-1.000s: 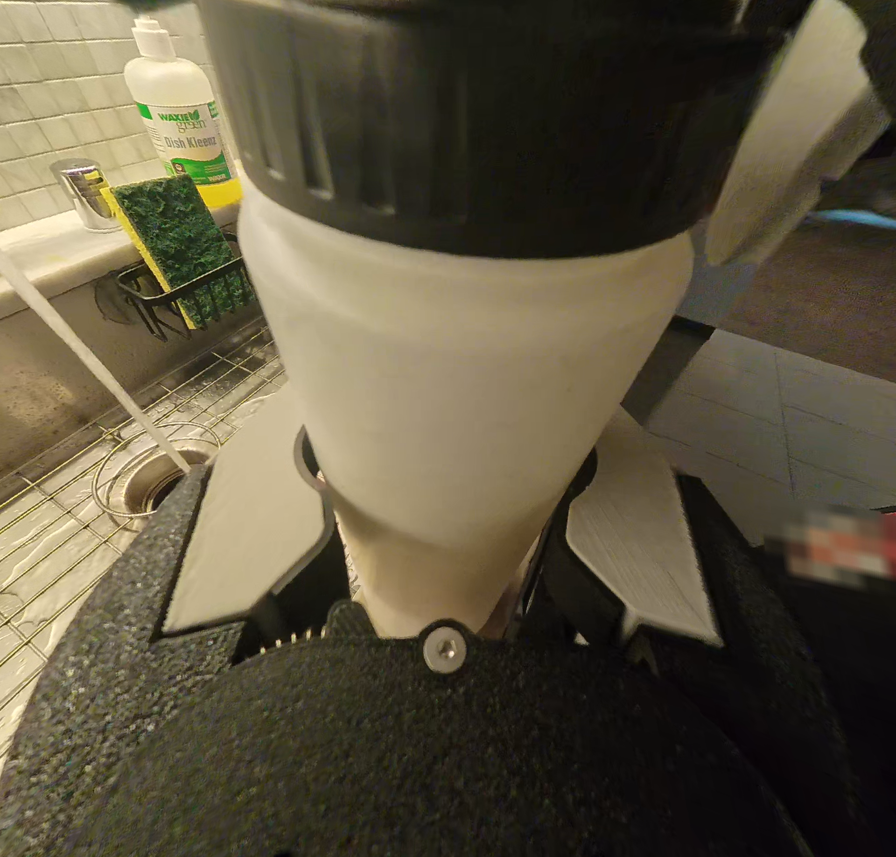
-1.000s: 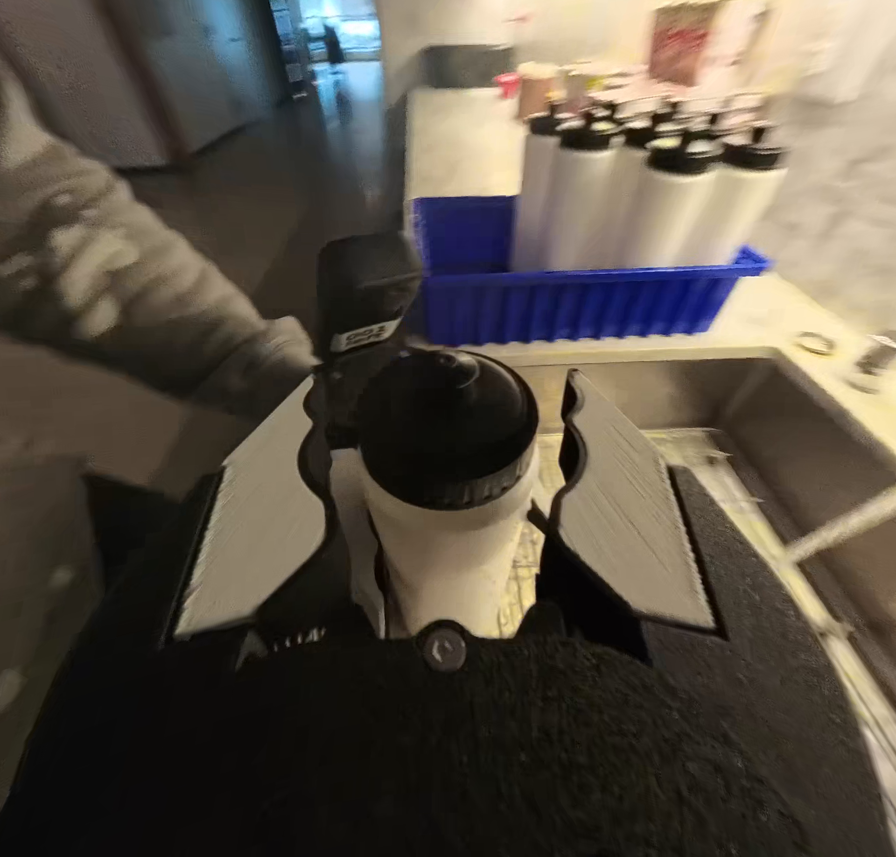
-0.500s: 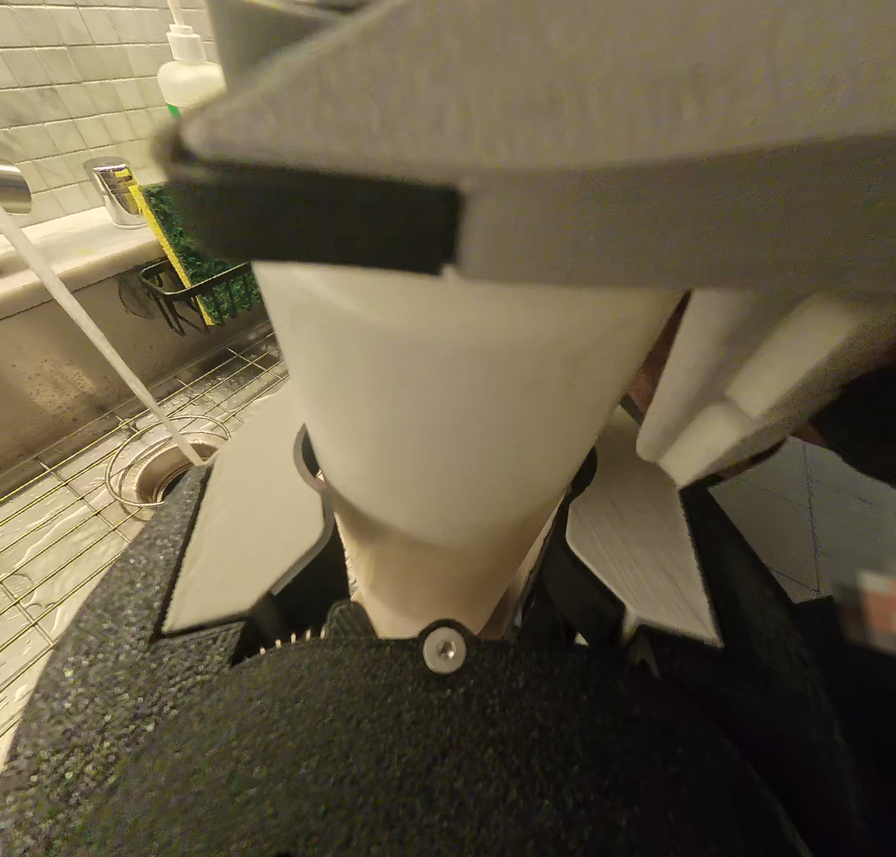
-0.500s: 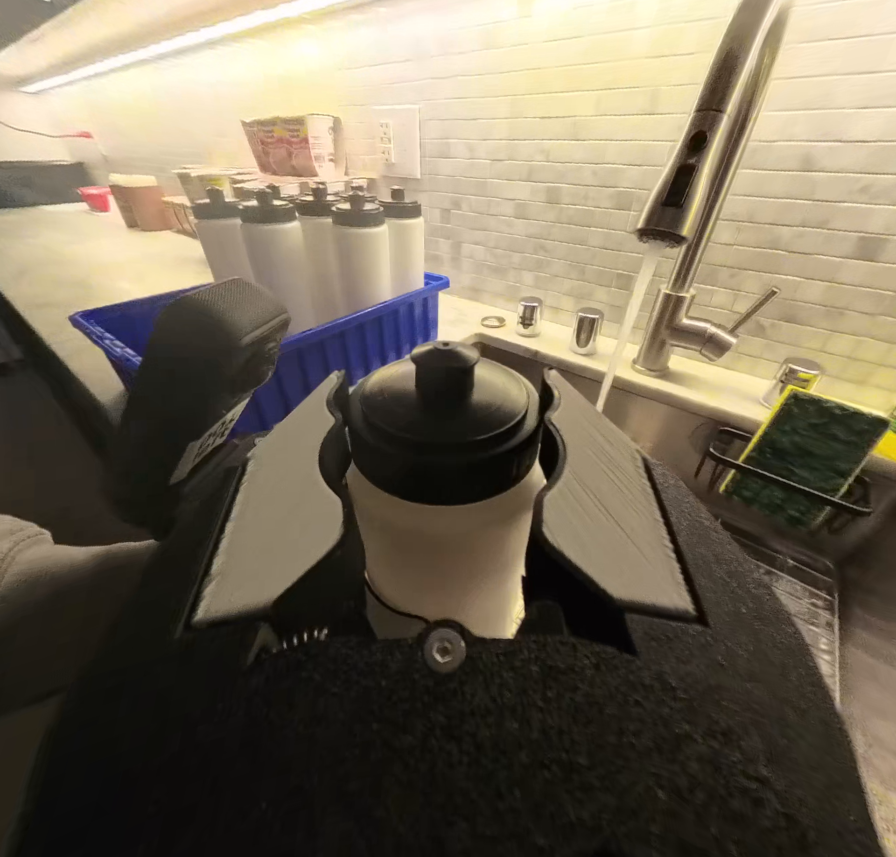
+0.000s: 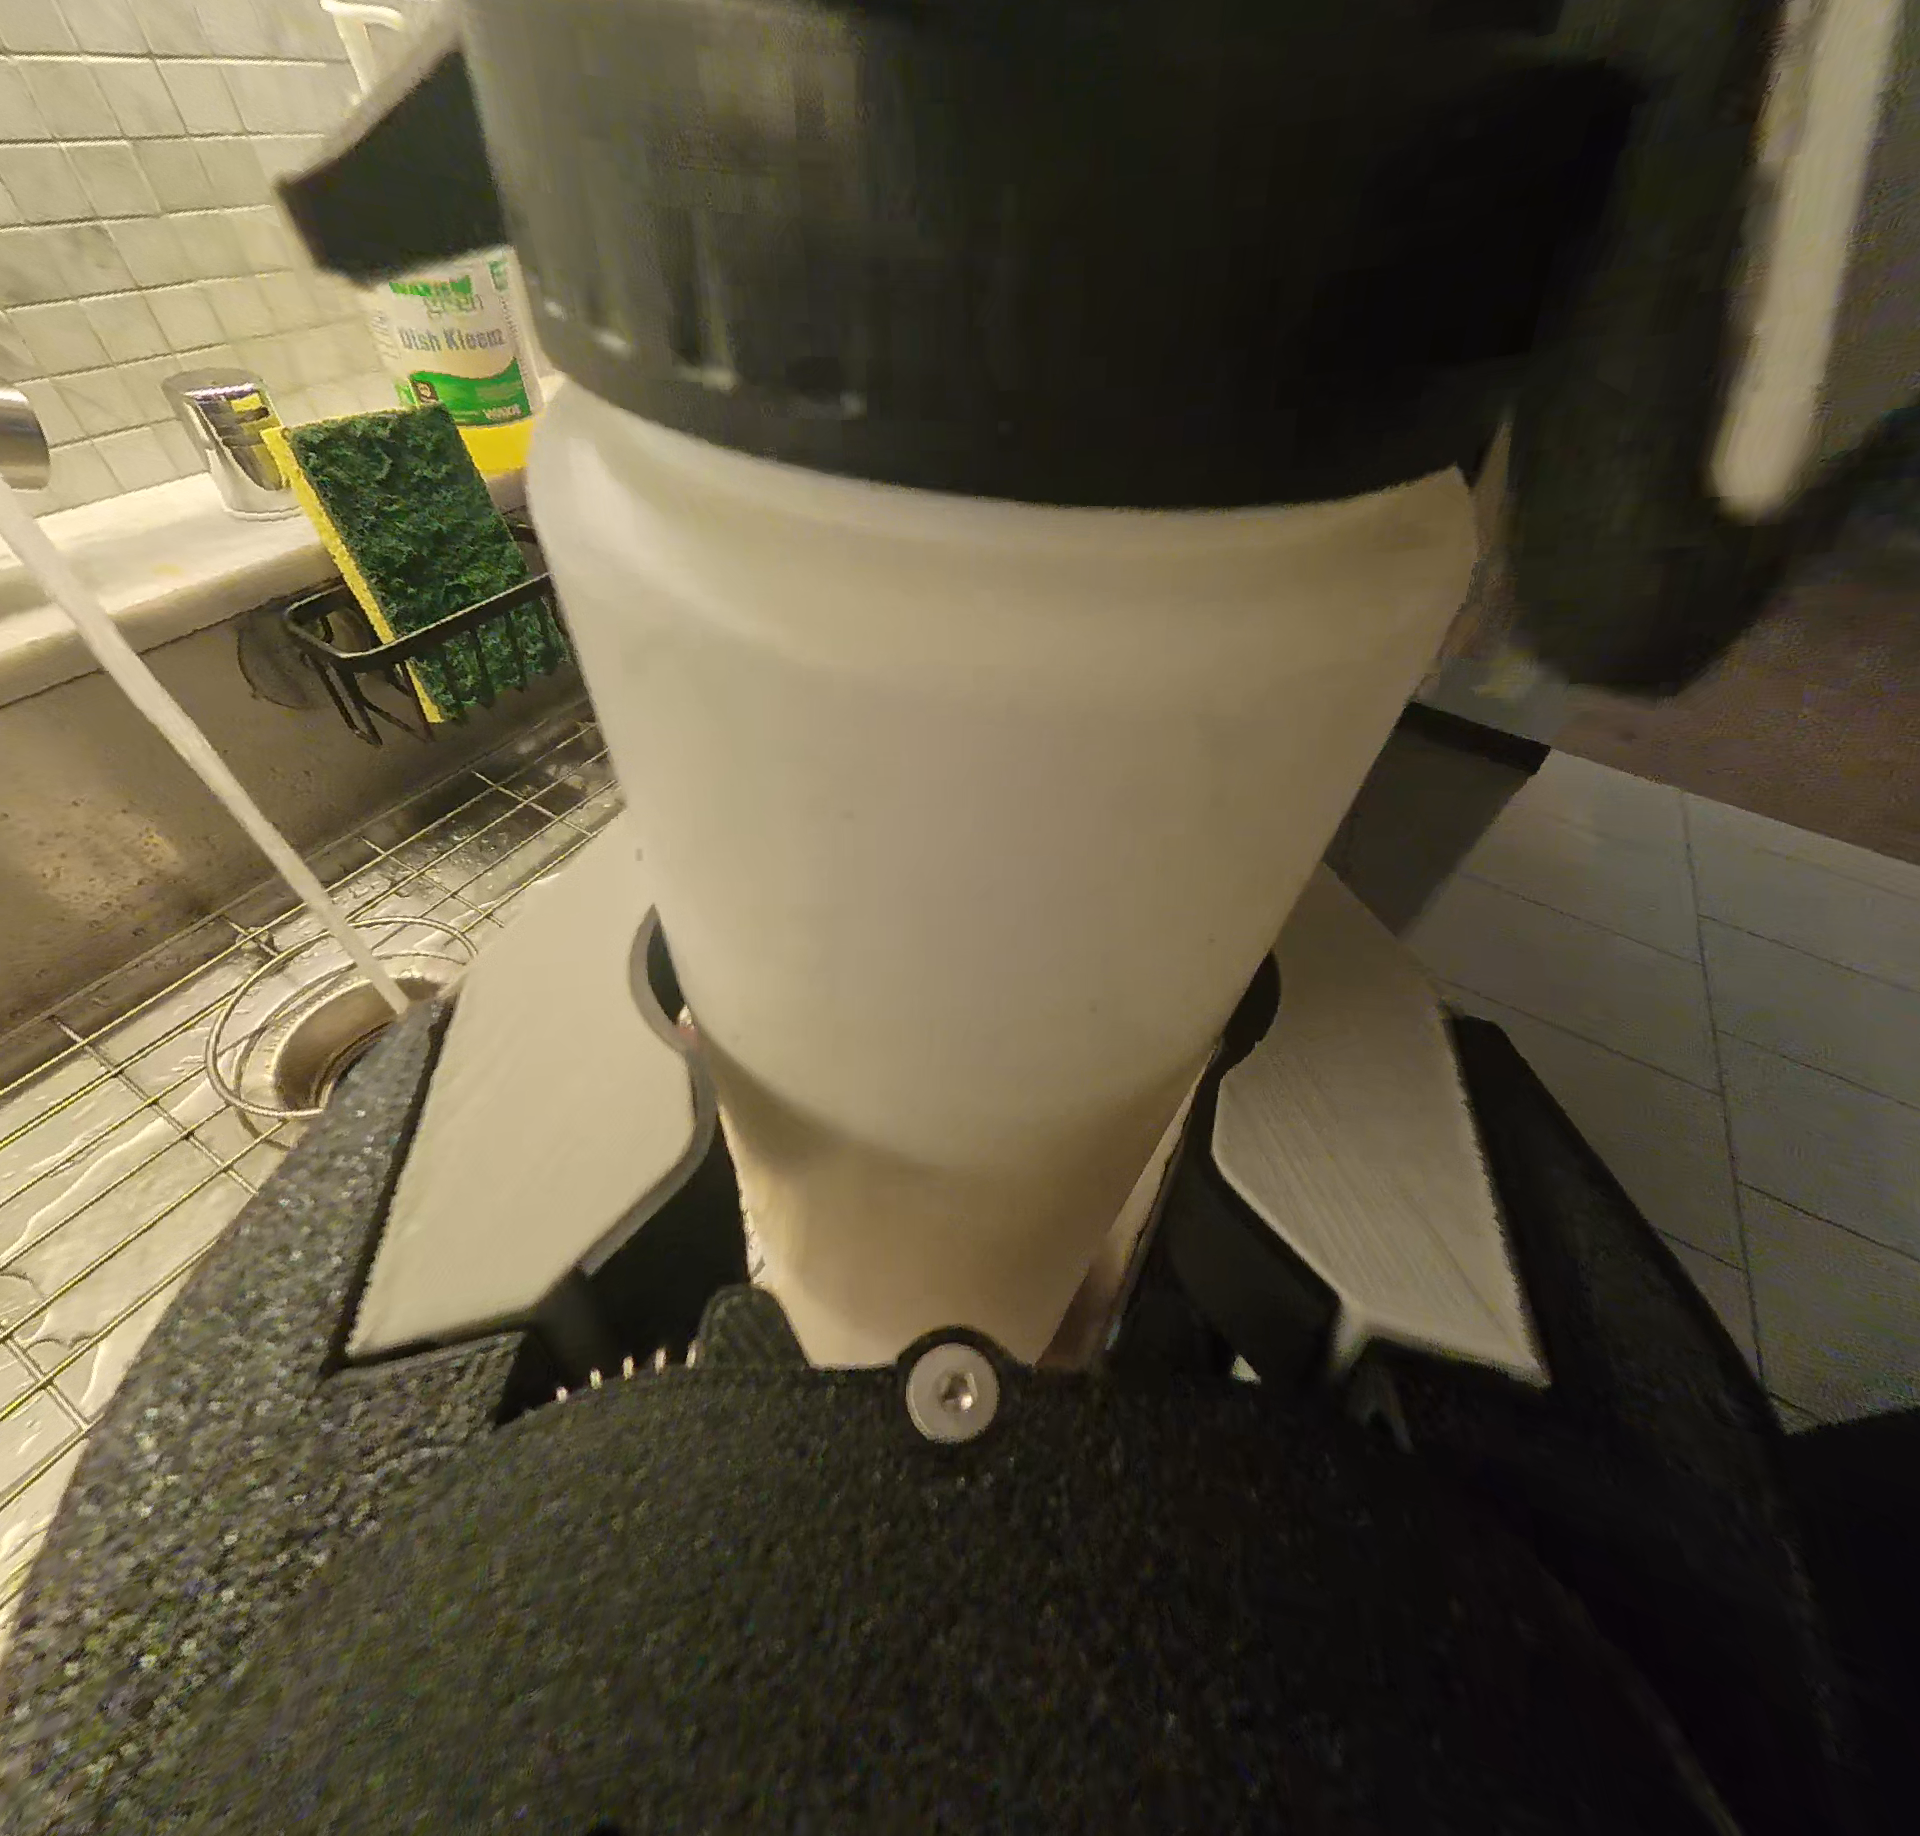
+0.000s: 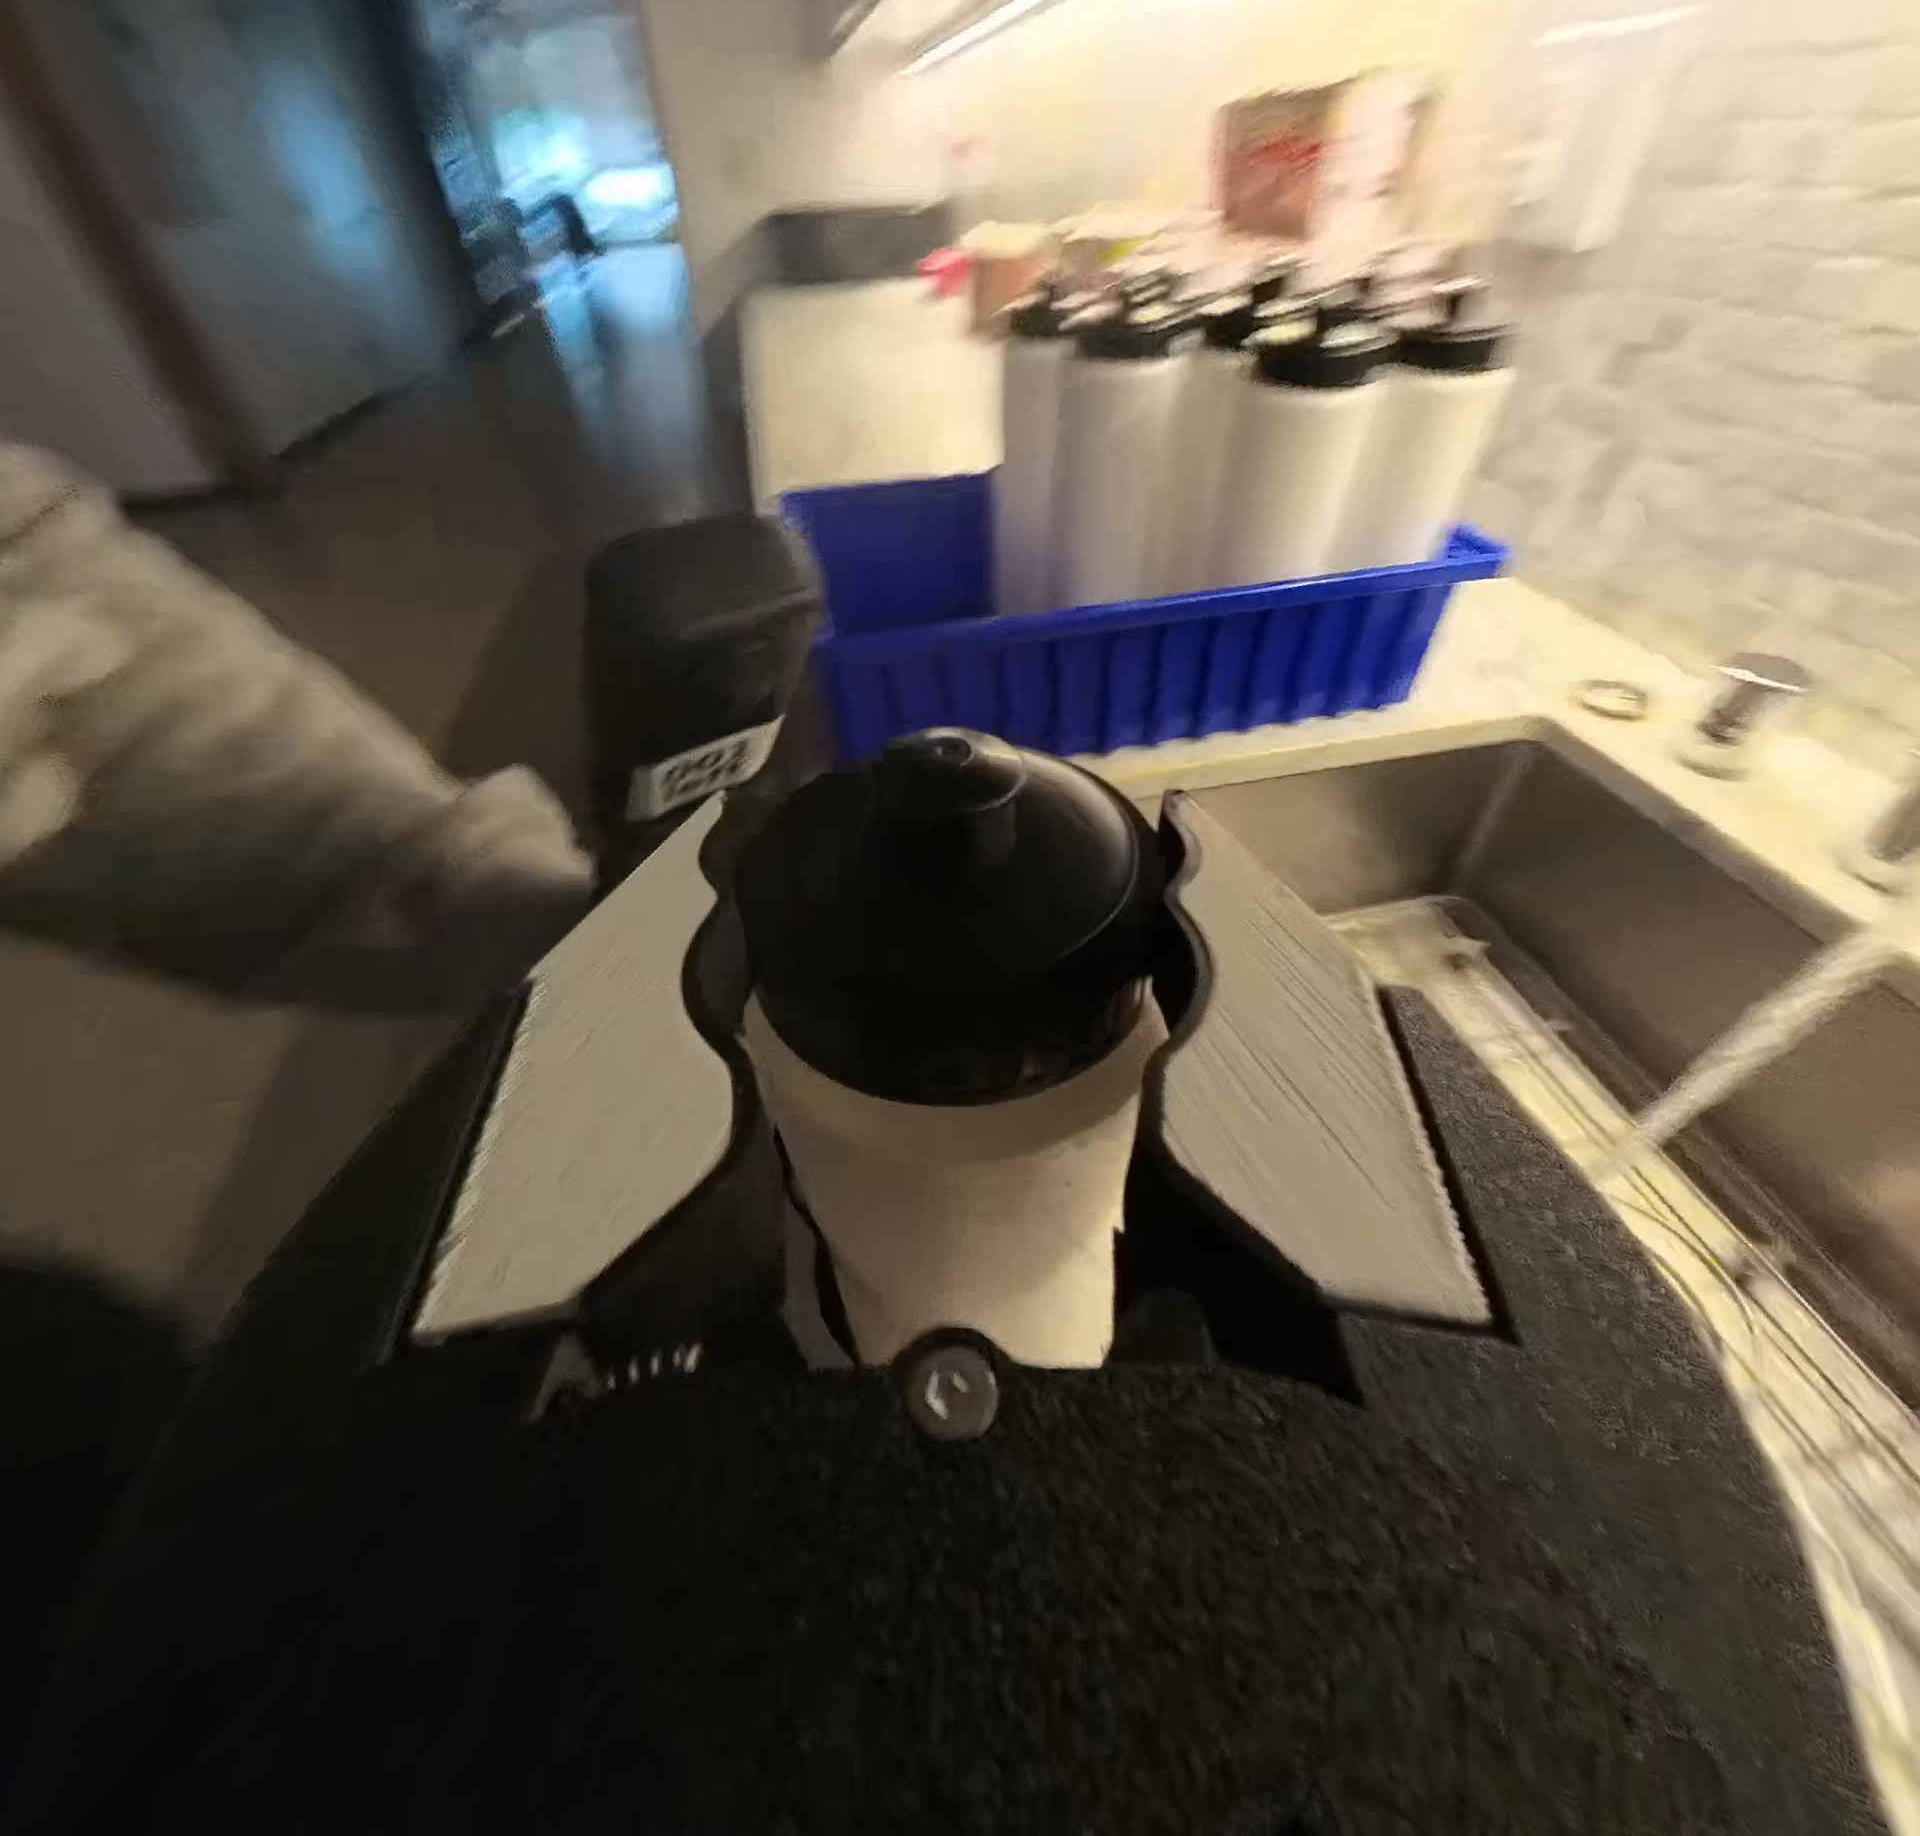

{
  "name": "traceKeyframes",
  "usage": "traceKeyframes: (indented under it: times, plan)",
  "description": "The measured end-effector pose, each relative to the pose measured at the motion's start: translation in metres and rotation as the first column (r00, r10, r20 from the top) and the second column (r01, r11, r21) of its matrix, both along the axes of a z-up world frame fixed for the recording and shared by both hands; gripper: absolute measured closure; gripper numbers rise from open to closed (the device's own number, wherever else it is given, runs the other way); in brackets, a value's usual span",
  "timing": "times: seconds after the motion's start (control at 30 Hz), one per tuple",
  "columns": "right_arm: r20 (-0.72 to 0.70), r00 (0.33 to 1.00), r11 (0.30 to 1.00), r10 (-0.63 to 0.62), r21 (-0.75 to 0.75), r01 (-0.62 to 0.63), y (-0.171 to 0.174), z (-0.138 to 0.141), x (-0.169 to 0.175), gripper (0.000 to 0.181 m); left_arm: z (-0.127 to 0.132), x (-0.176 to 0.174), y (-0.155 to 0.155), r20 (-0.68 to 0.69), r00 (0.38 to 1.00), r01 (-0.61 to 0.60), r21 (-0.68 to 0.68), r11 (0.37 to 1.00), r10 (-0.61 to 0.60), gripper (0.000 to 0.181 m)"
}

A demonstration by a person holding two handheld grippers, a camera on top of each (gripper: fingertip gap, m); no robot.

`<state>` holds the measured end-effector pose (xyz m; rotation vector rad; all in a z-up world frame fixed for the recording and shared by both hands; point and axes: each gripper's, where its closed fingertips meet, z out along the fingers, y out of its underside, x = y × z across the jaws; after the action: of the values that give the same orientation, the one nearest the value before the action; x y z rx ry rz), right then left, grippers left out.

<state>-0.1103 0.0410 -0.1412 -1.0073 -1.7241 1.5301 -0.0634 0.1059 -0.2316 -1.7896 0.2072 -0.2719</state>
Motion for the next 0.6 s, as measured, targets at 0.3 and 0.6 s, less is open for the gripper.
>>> traceKeyframes:
  times: [0.3,0.6]
  plan:
    - [-0.069,0.796,0.798,-0.602,-0.001,0.603,0.023,0.007,-0.005,0.102,0.002,0.000,0.001,0.009,1.000,-0.026,0.023,0.999,0.025,0.077]
    - [0.141,0.980,0.983,0.139,0.096,-0.153,-0.003,-0.004,0.007,0.099,0.001,0.001,0.002,0.000,1.000,-0.007,0.014,1.000,0.007,0.077]
